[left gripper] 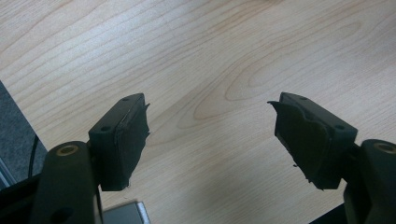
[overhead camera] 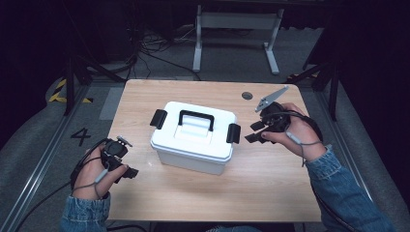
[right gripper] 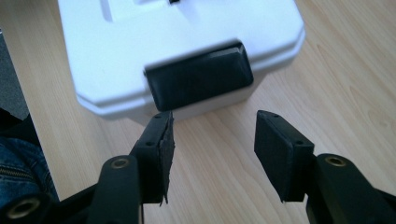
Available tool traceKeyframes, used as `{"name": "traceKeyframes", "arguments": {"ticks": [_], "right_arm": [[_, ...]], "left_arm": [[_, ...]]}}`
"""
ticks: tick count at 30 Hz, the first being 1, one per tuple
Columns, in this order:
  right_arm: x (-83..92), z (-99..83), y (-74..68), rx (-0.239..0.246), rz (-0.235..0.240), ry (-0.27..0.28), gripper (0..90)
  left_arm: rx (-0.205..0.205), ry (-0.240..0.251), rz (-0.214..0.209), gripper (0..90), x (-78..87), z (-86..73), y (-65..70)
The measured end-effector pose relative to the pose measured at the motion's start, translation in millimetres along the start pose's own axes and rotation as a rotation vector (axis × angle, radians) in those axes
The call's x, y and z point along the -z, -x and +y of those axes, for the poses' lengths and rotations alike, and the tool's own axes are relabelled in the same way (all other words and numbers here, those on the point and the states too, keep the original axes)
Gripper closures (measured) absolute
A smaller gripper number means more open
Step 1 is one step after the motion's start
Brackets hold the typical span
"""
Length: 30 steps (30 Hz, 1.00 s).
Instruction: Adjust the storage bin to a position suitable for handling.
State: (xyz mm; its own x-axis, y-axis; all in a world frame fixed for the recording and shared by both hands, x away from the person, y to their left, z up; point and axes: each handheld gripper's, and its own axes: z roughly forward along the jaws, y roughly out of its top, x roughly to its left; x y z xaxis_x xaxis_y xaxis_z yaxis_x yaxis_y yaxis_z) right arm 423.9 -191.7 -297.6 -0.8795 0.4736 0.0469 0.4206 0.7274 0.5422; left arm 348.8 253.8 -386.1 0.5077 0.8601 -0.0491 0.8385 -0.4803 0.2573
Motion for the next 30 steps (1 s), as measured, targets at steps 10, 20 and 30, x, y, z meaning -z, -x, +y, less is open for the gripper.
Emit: {"name": "traceKeyframes", "arguments": {"ticks": [10, 20, 30], "right_arm": [[-12.3, 43.3, -5.0, 0.054, 0.044, 0.033, 45.2], [-36.6, 70.3, -1.5, 0.072, 0.069, 0.041, 43.9], [-60.5, 96.0, -2.6, 0.102, 0.109, 0.044, 46.4]], "left_arm": [[0.000, -0.004, -0.004, 26.6, -0.3, 0.0, -0.3], [-0.004, -0.006, -0.009, 26.2, -1.6, -0.2, 0.0], [-0.020, -0.006, -0.006, 26.2, -1.8, 2.0, -2.4]]}}
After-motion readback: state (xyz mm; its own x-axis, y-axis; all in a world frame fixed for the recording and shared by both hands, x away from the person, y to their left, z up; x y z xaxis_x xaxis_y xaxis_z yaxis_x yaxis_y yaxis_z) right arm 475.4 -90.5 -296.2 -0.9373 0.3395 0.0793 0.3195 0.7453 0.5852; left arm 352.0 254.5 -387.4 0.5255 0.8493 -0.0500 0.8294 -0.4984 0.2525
